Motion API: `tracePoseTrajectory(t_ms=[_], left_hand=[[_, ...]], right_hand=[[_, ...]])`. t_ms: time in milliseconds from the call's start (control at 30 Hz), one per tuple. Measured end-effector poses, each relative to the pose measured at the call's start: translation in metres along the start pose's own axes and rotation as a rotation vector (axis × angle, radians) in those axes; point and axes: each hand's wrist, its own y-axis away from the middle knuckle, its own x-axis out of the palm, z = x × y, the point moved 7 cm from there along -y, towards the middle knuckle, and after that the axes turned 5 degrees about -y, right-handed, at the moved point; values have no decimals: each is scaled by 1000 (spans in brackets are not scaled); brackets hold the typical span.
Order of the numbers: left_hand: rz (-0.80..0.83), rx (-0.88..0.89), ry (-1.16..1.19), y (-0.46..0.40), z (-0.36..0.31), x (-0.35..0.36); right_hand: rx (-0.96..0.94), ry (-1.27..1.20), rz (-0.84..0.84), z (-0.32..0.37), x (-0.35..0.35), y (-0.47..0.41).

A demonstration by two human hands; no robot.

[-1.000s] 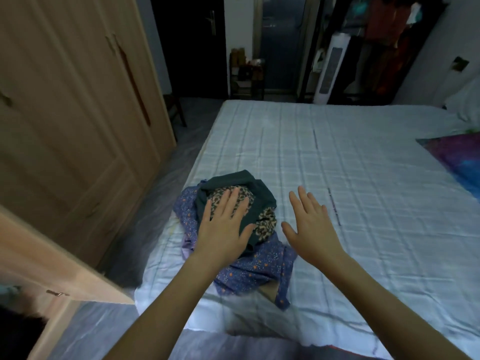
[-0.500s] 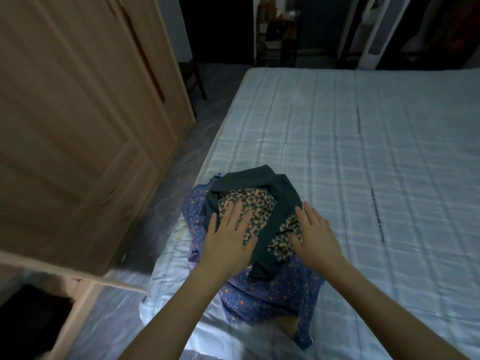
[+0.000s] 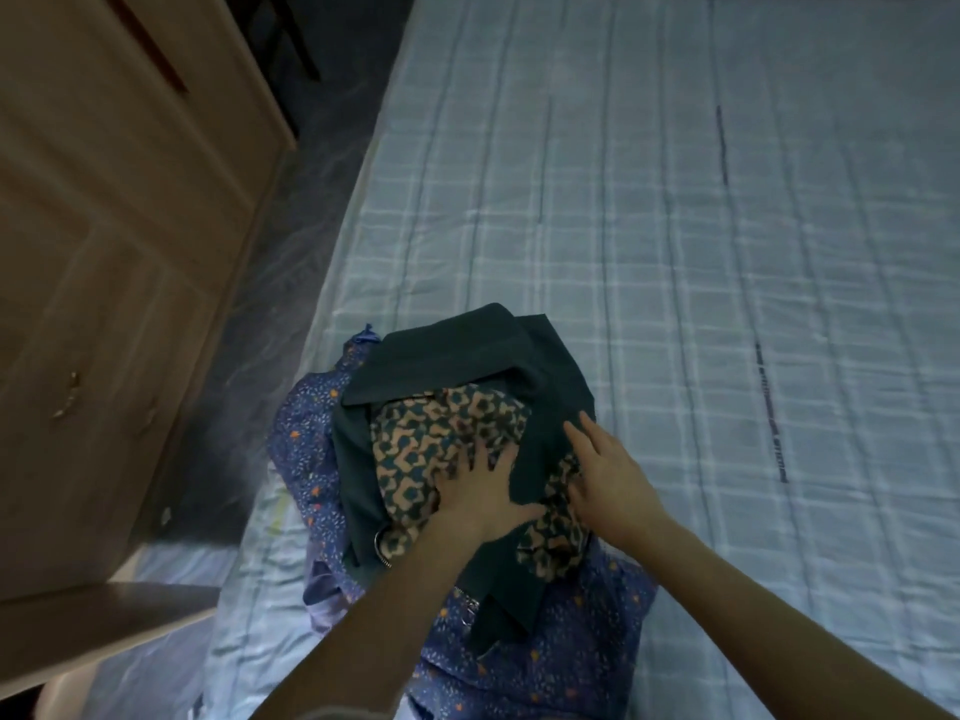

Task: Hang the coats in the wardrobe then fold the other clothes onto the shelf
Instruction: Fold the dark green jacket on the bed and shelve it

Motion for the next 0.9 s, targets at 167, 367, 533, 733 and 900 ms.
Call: tracePoseTrajectory(t_ms=[167, 367, 533, 733, 900], left_hand=[[51, -60, -53, -29, 21, 40], [-93, -49, 127, -38, 25, 1], [-87, -63, 311, -24, 30, -36], [-44, 35, 367, 25, 5, -68], [-78, 282, 305, 92, -60, -127]], right_hand=[[-10, -26, 158, -11, 30, -44], [-28, 84, 318, -14, 61, -70], [-142, 232, 127, 4, 19, -73], [-347, 153, 27, 16, -40, -26], [-344, 46, -24, 11, -112, 31]])
